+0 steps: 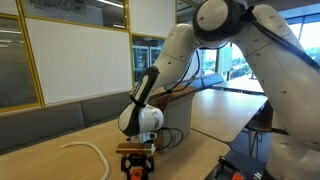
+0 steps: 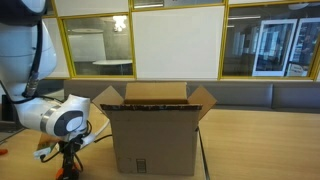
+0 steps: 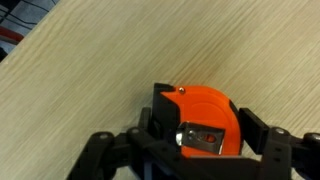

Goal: Pick up the toy, measuring tapes and the white rope from the table and put them in the box.

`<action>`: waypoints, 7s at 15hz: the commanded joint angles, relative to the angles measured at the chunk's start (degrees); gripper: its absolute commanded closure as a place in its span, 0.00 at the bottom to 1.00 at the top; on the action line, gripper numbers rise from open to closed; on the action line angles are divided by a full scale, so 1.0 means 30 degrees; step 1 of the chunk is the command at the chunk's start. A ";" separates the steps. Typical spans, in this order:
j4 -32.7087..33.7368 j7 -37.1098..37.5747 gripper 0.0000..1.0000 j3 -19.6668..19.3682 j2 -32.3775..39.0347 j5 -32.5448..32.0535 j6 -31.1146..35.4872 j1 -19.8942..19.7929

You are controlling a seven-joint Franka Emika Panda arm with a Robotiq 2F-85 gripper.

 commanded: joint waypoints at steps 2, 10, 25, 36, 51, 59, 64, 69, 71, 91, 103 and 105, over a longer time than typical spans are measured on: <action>0.0509 -0.0398 0.39 -0.0276 0.0307 -0.0018 -0.0106 0.0258; -0.1061 -0.0209 0.39 -0.0794 -0.1970 -0.0024 0.0160 0.0150; -0.4535 0.9022 0.39 -0.0263 -1.4359 -1.2605 -0.2800 0.0818; 0.0565 0.9140 0.39 0.2339 -2.0365 -1.4007 -1.2088 -0.2209; 0.4501 0.3875 0.39 -0.3531 -1.2285 -1.0273 -0.7766 -0.6128; 0.3601 0.1093 0.39 -0.4389 -0.8504 -0.6002 -0.6579 -0.6058; 0.3305 0.0569 0.04 -0.4743 -0.6764 -0.5271 -0.6942 -0.6022; 0.3569 0.0806 0.00 -0.5135 -0.6612 -0.5707 -0.7407 -0.5900; 0.3647 0.1008 0.00 -0.5198 -0.6992 -0.6000 -0.7557 -0.5788; 0.3294 0.3705 0.00 0.1641 -1.6600 -1.0466 -1.1204 -0.2001; 0.2781 0.1791 0.00 0.1223 -0.8962 -0.7450 -0.5470 -0.1164; 0.3010 0.1628 0.00 0.0570 -0.7725 -0.7031 -0.5179 -0.1294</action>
